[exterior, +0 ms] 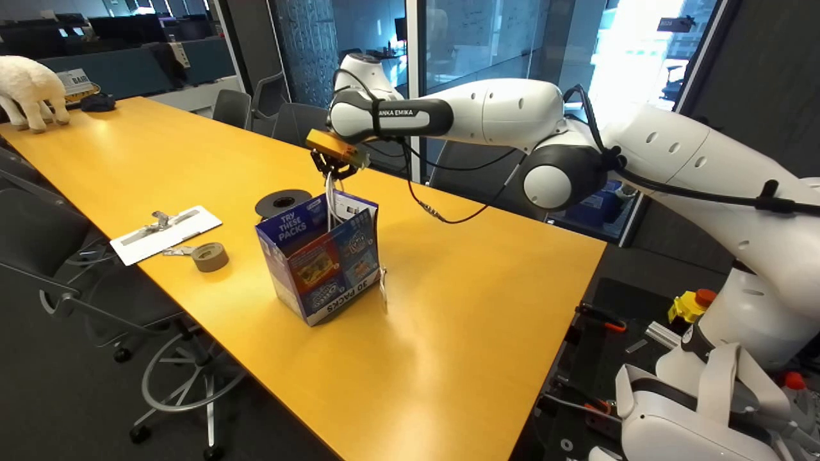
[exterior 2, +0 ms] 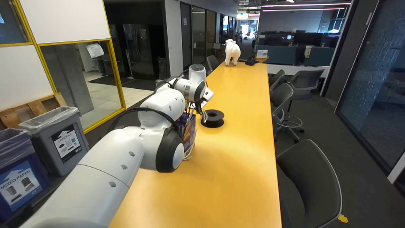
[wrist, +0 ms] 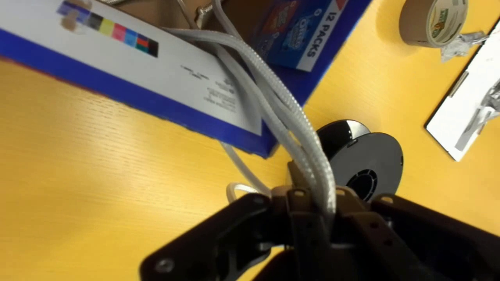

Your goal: Place the two white ropes inside the blue box

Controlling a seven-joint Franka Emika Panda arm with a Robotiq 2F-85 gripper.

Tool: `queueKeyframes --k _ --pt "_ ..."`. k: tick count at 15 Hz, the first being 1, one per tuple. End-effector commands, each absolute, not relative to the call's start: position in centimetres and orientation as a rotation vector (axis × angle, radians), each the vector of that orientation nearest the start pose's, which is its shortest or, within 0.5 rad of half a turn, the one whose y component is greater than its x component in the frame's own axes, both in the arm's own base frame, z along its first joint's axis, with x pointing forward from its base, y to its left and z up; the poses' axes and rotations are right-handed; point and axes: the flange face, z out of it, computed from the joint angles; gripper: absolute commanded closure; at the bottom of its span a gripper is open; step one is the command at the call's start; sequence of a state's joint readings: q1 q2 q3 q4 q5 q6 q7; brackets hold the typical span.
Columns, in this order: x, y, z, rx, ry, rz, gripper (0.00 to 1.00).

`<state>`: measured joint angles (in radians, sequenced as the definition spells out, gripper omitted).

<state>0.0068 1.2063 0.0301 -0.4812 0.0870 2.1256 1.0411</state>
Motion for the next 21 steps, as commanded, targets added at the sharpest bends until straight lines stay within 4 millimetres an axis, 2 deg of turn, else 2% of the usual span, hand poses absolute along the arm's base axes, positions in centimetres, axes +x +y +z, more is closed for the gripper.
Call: queueKeyframes --k 1,5,11,13,17,21 --pt "83.8 3.2 39.6 -2.404 1.349 -0.544 0.94" --pt "83.3 6.5 45.3 -2.367 1.262 -0.677 0.94" --pt "80.8 14.3 55.0 -2.302 1.096 -0.925 0.94" --pt "79.5 16.2 58.0 -2.311 1.070 -0.987 0.95" --pt "77.0 17.5 63.9 -2.295 1.088 -1.179 0.95" --pt "74.7 17.6 69.2 -2.231 1.158 -1.423 0.95"
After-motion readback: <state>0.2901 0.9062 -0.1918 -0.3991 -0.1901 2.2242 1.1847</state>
